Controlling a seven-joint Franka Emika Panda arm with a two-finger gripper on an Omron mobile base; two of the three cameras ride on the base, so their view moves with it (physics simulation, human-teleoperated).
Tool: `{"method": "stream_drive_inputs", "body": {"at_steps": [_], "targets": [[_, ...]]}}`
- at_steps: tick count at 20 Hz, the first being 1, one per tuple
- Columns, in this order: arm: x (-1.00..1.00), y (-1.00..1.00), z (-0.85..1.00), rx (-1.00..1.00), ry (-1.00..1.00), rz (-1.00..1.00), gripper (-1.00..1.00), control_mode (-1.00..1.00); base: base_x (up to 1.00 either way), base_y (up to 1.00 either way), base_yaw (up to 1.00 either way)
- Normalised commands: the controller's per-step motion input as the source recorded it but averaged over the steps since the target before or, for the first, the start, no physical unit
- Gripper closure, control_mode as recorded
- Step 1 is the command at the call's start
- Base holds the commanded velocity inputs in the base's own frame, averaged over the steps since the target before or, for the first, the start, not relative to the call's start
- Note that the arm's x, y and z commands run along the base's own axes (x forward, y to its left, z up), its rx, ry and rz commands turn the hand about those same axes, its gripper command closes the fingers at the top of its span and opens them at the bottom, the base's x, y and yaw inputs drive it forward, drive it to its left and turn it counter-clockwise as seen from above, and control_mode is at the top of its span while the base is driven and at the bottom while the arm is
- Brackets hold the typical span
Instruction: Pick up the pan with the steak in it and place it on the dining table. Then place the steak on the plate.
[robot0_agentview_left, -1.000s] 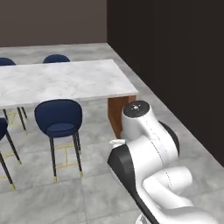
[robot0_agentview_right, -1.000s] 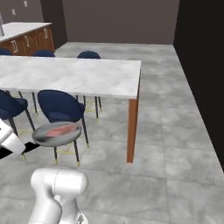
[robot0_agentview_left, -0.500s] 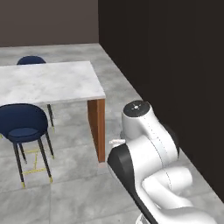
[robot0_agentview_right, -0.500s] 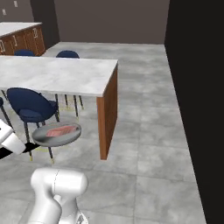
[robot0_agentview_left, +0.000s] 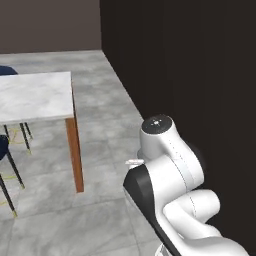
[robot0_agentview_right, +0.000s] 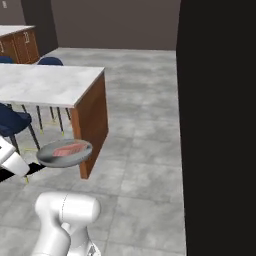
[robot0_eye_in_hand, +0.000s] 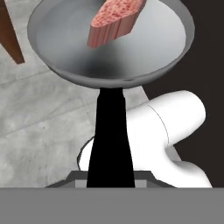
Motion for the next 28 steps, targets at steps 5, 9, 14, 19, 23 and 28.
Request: {"method": "stream_drive_inputs", "body": {"at_steps": [5,9,14,19,23,28], "targets": [[0.0,0.0,0.0,0.0,0.0,0.0,1.0,1.0,0.31,-0.94,0.01],[0.0,0.0,0.0,0.0,0.0,0.0,1.0,1.0,0.6,-0.68,0.04],[0.0,0.0,0.0,0.0,0.0,0.0,1.0,1.0,0.94,-0.33,0.02],[0.0,0.0,0.0,0.0,0.0,0.0,1.0,1.0,1.0,-0.26,0.0],[0.0,0.0,0.0,0.0,0.0,0.0,1.0,1.0,1.0,-0.24,0.0],[0.0,0.0,0.0,0.0,0.0,0.0,1.0,1.0,1.0,-0.25,0.0]]}}
